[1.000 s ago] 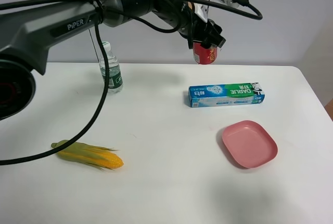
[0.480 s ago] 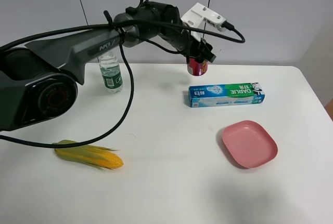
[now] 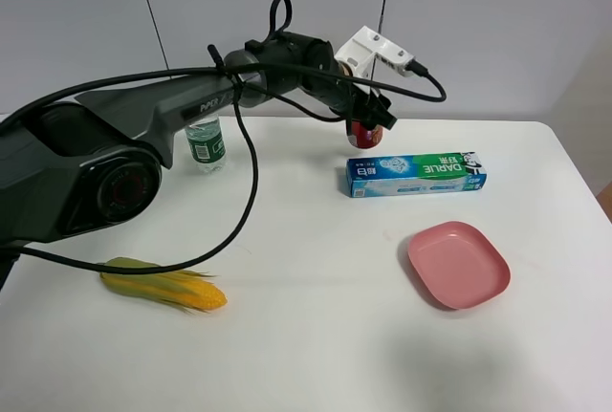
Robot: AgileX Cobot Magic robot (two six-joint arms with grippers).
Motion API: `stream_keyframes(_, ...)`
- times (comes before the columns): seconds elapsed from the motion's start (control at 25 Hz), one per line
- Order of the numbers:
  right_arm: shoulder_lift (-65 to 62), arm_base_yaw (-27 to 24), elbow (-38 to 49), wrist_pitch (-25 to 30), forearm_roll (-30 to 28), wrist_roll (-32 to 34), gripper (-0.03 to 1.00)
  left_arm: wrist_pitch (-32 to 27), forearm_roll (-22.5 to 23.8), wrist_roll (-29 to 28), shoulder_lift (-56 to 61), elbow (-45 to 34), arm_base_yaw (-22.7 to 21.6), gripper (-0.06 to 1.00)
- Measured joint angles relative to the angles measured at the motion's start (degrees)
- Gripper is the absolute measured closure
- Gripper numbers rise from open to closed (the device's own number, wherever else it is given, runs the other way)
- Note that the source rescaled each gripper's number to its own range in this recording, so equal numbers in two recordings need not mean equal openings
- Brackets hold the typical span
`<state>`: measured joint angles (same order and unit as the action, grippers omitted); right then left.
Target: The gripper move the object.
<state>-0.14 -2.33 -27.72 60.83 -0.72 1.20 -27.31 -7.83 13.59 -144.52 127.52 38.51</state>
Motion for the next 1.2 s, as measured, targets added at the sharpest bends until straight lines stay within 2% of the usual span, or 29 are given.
stream_keyframes(0.76,0.0,0.0,0.05,0.0,0.0,0.0,-0.03,1.42,-0.14,2.17,-2.62,0.19,0.0,0.9)
stream_keyframes(0.8,0.0,0.0,0.05,0.0,0.0,0.0,-0.03,1.59,-0.14,2.17,-2.77,0.19,0.0,0.87)
stream_keyframes(0.84,0.0,0.0,0.05,0.0,0.0,0.0,-0.03,2.34,-0.14,2.17,-2.84,0.19,0.0,0.76)
stream_keyframes(0.92,0.0,0.0,0.05,0.0,0.0,0.0,-0.03,4.37,-0.18,1.92,-2.84,0.5,0.0,0.39)
stream_keyframes(0.96,0.0,0.0,0.05,0.0,0.0,0.0,-0.03,5.05,-0.26,1.87,-2.79,0.65,0.0,0.27)
stream_keyframes(1.04,0.0,0.0,0.05,0.0,0.0,0.0,-0.03,5.49,-0.41,1.66,-2.79,0.7,0.0,0.17)
stream_keyframes(1.2,0.0,0.0,0.05,0.0,0.0,0.0,-0.03,5.44,-1.33,1.54,-2.79,0.72,0.0,0.12)
